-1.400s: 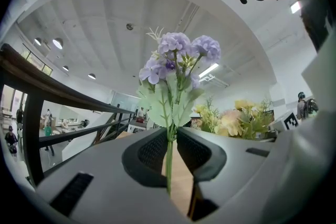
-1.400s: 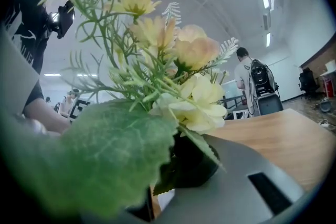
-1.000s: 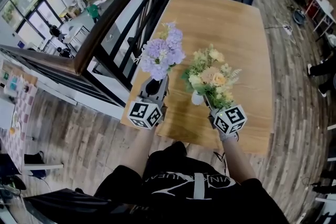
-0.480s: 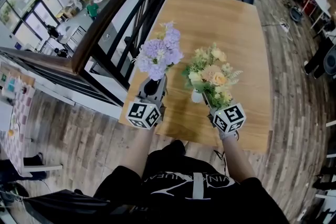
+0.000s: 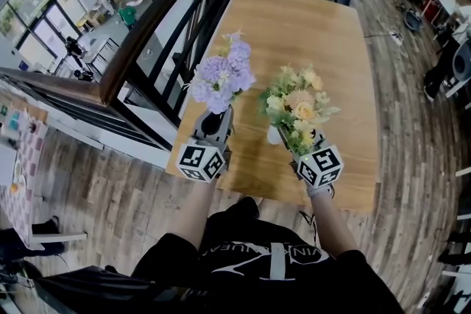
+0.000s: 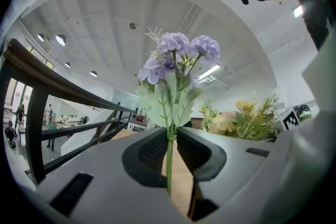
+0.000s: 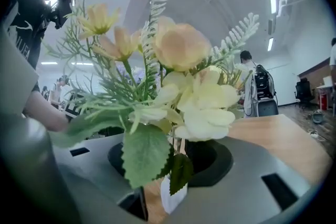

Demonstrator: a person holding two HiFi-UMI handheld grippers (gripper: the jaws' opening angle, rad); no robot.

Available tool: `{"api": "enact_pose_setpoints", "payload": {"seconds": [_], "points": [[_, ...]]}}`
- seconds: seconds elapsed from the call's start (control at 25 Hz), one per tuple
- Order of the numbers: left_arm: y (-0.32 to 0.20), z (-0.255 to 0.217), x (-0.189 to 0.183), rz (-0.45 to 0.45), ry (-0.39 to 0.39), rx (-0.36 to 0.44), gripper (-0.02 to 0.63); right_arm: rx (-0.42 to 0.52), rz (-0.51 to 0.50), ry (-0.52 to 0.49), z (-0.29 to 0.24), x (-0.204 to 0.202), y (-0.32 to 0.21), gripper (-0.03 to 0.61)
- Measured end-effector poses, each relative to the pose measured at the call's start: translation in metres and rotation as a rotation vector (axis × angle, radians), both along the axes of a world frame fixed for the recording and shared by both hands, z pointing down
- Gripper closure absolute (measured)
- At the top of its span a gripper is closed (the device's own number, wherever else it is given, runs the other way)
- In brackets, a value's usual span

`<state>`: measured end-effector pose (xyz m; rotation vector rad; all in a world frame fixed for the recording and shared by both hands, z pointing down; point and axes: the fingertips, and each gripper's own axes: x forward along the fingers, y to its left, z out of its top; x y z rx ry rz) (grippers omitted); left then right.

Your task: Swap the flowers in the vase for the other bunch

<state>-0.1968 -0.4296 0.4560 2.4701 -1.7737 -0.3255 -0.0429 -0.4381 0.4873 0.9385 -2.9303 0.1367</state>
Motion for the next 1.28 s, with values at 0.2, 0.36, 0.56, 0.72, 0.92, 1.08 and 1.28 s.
{"api": "enact_pose_setpoints", "payload": {"seconds": [0.2,0.36,0.56,0.72,0.92,1.08,1.28], "points": [[-0.002,-0.002,0.006,0.008,0.007,0.004,0.554,-0.003,0.0,0.023,-0.002,0.004,0.002,0.408],[0.003,-0.002,0.01,0.015,0.013,0.007,0.554,-0.014,0.009,0.026,0.0,0.009,0.008,0.407],[0.006,-0.003,0.013,0.017,0.016,0.012,0.554,-0.018,0.02,0.035,0.001,0.015,0.011,0.405],[0.005,-0.004,0.015,0.02,0.019,0.015,0.554,-0.021,0.03,0.03,0.0,0.019,0.011,0.405],[0.011,-0.007,0.022,0.026,0.022,0.018,0.554,-0.042,0.038,0.031,0.002,0.027,0.016,0.405],[0.013,-0.006,0.022,0.023,0.022,0.017,0.554,-0.053,0.037,0.03,0.005,0.029,0.017,0.405],[0.018,-0.006,0.022,0.017,0.023,0.019,0.554,-0.068,0.037,0.035,0.009,0.031,0.022,0.405]]}}
